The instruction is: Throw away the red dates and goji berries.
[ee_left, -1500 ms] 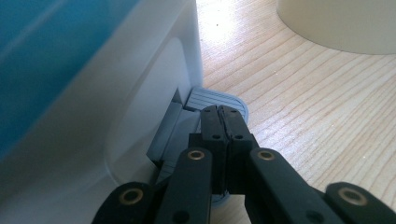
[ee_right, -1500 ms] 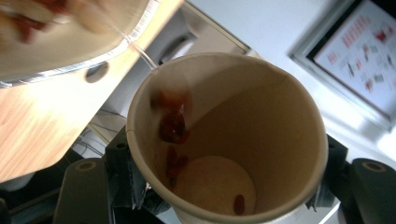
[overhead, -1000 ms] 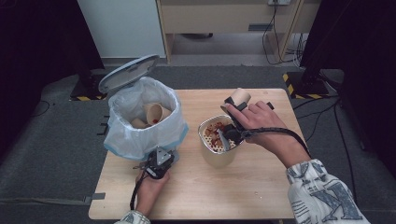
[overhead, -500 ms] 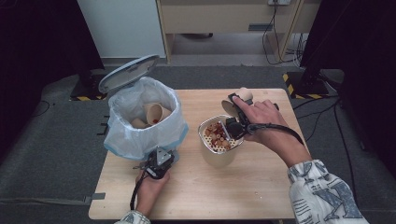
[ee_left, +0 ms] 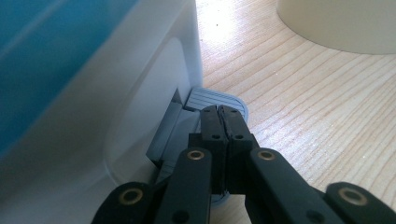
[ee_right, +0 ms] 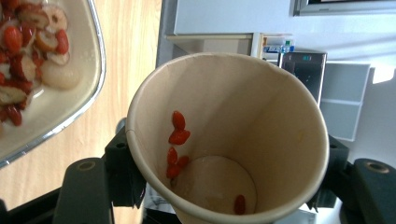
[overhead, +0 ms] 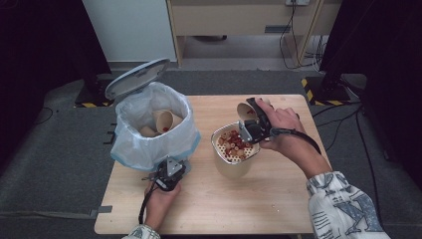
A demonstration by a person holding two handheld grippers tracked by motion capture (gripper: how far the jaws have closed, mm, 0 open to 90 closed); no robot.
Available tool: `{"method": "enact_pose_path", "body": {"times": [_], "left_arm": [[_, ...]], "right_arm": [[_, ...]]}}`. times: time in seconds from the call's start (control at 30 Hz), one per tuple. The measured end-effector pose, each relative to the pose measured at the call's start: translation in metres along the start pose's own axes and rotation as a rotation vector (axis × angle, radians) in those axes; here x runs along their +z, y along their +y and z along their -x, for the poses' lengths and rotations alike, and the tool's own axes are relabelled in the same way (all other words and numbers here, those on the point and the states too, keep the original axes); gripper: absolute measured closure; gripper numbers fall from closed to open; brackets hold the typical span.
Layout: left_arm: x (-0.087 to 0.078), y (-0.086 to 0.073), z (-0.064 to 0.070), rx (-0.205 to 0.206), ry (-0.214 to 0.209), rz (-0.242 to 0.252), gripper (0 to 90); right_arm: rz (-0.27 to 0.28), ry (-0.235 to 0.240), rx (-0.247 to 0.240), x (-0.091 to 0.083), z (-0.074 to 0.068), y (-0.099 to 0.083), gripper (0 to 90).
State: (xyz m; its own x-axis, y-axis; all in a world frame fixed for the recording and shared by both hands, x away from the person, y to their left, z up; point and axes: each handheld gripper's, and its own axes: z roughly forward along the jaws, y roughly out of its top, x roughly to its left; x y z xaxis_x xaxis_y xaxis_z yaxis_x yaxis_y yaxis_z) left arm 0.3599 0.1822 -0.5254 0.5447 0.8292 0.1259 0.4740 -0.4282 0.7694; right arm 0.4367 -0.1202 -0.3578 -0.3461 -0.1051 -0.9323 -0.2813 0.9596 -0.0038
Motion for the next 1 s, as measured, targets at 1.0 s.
{"method": "enact_pose_path", "body": {"times": [1.0], "left_arm": [[0.0, 0.0, 0.0, 0.0, 0.0, -0.001, 88.4]], "right_arm": [[0.16, 0.097, 0.526, -0.004, 0.018, -0.03, 30.7]]}}
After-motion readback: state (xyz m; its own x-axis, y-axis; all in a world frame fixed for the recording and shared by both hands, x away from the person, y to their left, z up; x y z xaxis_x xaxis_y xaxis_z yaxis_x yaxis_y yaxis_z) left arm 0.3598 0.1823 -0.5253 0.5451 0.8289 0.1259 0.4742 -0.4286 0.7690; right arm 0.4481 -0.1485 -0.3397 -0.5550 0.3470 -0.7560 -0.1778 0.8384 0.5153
